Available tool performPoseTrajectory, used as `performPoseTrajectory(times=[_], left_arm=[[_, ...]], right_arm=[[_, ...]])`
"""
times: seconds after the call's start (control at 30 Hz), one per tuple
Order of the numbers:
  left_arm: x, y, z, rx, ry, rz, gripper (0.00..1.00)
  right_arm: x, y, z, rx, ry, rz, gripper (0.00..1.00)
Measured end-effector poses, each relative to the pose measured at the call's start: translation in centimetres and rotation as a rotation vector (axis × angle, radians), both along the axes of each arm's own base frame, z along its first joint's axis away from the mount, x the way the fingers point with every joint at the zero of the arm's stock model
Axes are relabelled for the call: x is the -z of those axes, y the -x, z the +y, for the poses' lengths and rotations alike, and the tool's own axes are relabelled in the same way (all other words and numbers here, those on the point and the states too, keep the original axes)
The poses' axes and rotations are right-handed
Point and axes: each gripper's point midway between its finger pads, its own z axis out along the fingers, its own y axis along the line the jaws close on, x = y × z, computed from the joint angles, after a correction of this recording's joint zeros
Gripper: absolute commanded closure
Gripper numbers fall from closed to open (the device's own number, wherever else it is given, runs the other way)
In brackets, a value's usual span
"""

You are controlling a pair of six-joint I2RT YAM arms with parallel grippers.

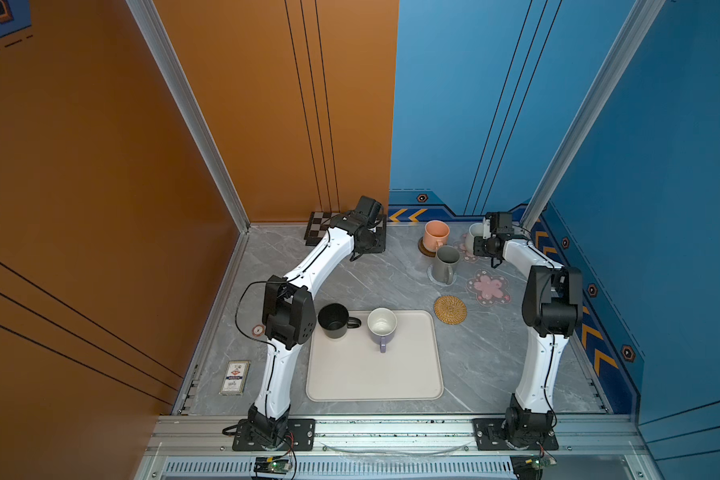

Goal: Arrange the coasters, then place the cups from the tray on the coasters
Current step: 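Lower the speckled mug onto the farther pink flower coaster and open the right gripper, then raise the right gripper back toward the tray while left gripper returns over black mug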

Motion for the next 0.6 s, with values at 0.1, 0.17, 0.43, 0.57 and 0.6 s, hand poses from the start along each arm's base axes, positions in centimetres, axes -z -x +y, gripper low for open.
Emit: performPoseTrajectory(times=[0.1, 0.17, 0.43, 0.57, 0.6], left_arm=[[0.0, 0.0, 0.0, 0.0, 0.0, 0.0, 0.66], [0.0, 0.0, 0.0, 0.0, 0.0, 0.0, 0.66], [-0.4, 0.9, 0.4, 0.001, -0.003, 0.005, 0.66], [-2.2, 3.0, 1.2, 0.007, 0.002, -0.007, 0.65], [-2.8, 3.6, 1.4, 0.008, 0.004, -0.012, 0.65]], right_arm=[[0.0, 0.0, 0.0, 0.002, -0.002, 0.001, 0.61], [0.0, 0.0, 0.0, 0.003, -0.003, 0.0, 0.59], [-3.1, 1.5, 0.3, 0.008, -0.008, -0.022, 0.57], [-9.7, 3.9, 0.4, 0.021, -0.015, -0.126, 0.56], [-11.2, 4.5, 0.4, 0.025, -0.015, -0.152, 0.55]])
